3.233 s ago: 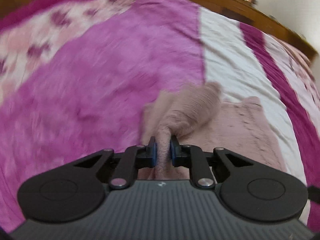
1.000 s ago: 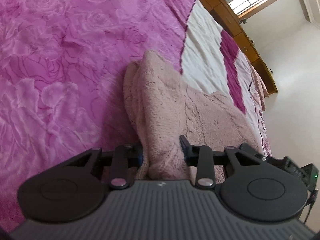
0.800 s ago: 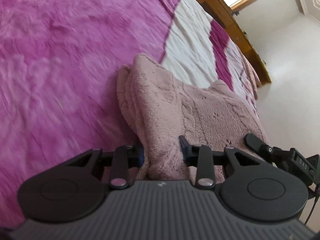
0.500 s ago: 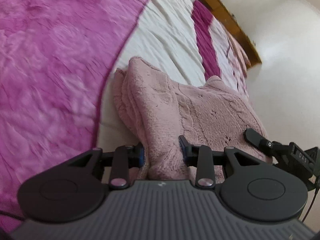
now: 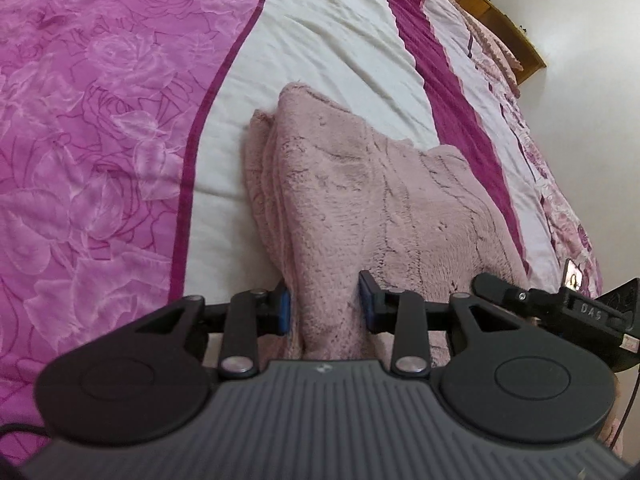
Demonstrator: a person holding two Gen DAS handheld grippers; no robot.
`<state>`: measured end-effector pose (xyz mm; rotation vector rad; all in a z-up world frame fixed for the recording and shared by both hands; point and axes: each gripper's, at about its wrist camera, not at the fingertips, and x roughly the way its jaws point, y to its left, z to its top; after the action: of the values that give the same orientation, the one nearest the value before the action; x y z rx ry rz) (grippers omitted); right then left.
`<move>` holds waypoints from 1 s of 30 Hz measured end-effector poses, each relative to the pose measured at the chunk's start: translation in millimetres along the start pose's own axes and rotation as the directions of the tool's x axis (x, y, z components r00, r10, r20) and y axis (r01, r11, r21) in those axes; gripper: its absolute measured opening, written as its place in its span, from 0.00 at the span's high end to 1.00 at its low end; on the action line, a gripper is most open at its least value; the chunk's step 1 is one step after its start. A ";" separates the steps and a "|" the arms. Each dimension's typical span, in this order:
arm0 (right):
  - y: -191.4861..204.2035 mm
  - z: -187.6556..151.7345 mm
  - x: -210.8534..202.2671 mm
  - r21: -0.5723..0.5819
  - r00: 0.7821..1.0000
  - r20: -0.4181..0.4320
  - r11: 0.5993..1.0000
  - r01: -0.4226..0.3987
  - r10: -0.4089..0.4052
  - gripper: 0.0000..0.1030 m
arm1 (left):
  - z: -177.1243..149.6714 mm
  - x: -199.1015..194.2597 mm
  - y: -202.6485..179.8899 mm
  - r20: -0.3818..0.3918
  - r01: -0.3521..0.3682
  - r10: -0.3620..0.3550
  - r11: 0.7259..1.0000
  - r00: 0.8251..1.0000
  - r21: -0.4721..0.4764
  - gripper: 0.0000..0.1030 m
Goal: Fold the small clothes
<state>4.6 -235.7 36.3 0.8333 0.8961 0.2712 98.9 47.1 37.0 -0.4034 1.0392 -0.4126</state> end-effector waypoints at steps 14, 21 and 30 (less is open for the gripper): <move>2.1 -7.4 -11.6 -0.058 0.998 0.035 0.997 0.045 -0.043 0.41 | -17.1 -23.4 -17.3 0.039 -0.092 0.089 0.991 0.995 0.093 0.62; 10.5 -25.7 -41.3 -0.097 0.992 0.099 0.991 0.092 -0.083 0.41 | -34.1 -41.4 -30.7 0.077 -0.132 0.119 0.973 0.990 0.188 0.64; 11.4 -43.7 -35.0 -0.162 0.980 0.138 0.973 0.166 -0.144 0.42 | -45.9 -31.9 -29.5 0.112 -0.209 0.186 0.944 0.976 0.255 0.62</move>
<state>-49.6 -223.9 50.0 0.6093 0.8032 0.1552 40.0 32.5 54.9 -0.0741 0.9152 -0.3447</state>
